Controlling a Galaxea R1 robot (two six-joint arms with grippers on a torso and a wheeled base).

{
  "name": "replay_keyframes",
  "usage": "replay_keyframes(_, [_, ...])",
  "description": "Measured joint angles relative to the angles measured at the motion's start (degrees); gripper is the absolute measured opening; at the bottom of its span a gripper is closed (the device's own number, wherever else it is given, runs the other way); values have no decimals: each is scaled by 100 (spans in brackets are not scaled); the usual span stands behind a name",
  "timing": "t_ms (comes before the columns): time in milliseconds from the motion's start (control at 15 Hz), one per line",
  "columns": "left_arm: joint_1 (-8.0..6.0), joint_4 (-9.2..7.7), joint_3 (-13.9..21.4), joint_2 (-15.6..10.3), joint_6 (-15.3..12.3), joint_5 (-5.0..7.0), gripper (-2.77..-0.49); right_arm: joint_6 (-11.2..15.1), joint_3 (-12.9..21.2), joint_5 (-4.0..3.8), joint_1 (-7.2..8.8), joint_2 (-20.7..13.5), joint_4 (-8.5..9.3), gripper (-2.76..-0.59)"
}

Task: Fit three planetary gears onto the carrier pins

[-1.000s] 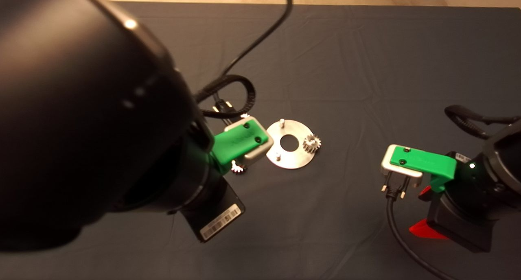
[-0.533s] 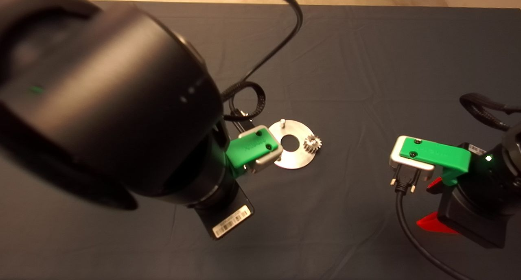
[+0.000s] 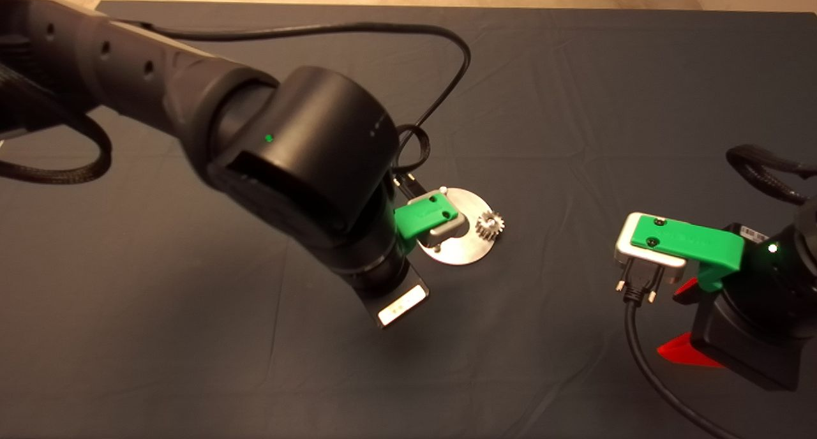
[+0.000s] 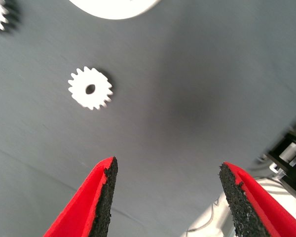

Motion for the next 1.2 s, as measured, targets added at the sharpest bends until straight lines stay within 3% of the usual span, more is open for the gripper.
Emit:
replay_keyframes(200, [99,106,-387,-5,356,0,-180,0,0,2,0,0,0,-189])
replay_keyframes(533, [456,414,-862,-20,686,3,-180,-3,0,0,0,-15,0,-189])
replay_keyframes(800, [663,701,-1022,-66,831,0,-180,-4,0,0,0,-15,0,-189])
replay_keyframes(1200, [899,926,-1168,-84,922,0,-180,-5,-5,0,0,-13,0,-189])
